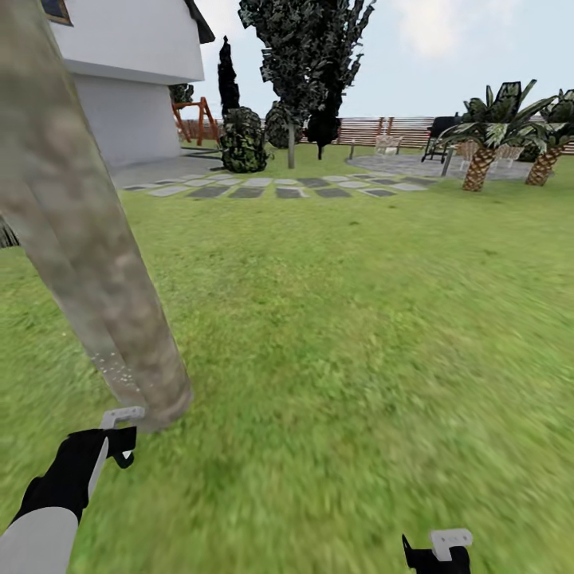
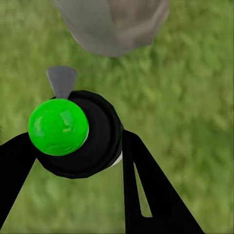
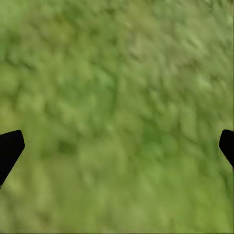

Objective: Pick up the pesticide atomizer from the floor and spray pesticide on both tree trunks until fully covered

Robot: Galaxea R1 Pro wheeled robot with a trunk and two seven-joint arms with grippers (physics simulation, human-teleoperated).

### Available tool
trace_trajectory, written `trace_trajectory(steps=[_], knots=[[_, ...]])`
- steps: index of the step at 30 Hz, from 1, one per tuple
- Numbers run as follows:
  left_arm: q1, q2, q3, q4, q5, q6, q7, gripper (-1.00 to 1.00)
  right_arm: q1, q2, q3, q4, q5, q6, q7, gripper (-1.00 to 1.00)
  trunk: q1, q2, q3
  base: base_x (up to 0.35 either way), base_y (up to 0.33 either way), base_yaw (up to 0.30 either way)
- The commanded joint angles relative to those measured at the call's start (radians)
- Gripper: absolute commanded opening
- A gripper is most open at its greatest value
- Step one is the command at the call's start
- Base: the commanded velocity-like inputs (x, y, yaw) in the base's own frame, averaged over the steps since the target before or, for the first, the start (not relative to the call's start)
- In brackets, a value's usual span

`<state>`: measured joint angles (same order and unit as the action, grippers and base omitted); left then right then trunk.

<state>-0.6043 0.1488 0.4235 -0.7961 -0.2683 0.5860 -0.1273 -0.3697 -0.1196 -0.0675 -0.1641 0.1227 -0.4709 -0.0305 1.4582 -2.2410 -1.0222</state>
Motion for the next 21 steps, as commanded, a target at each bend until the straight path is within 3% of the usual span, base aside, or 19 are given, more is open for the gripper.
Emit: trace_trajectory(steps=[1,17,21], knots=[[0.0,0.0,0.0,0.0,0.0,0.0,0.0,-1.0,0.0,0.0,0.0,0.0,0.0,0.0,0.0,1.0,0.0,0.0,0.0,0.179,-0.227,0.098],[0.0,-0.001,0.0,0.0,0.0,0.0,0.0,-1.0,0.0,0.0,0.0,0.0,0.0,0.0,0.0,1.0,0.0,0.0,0.0,0.16,-0.241,0.006],[0.0,0.0,0.001,0.0,-0.001,0.0,0.0,-1.0,0.0,0.0,0.0,0.0,0.0,0.0,0.0,1.0,0.0,0.0,0.0,0.164,-0.242,0.149]])
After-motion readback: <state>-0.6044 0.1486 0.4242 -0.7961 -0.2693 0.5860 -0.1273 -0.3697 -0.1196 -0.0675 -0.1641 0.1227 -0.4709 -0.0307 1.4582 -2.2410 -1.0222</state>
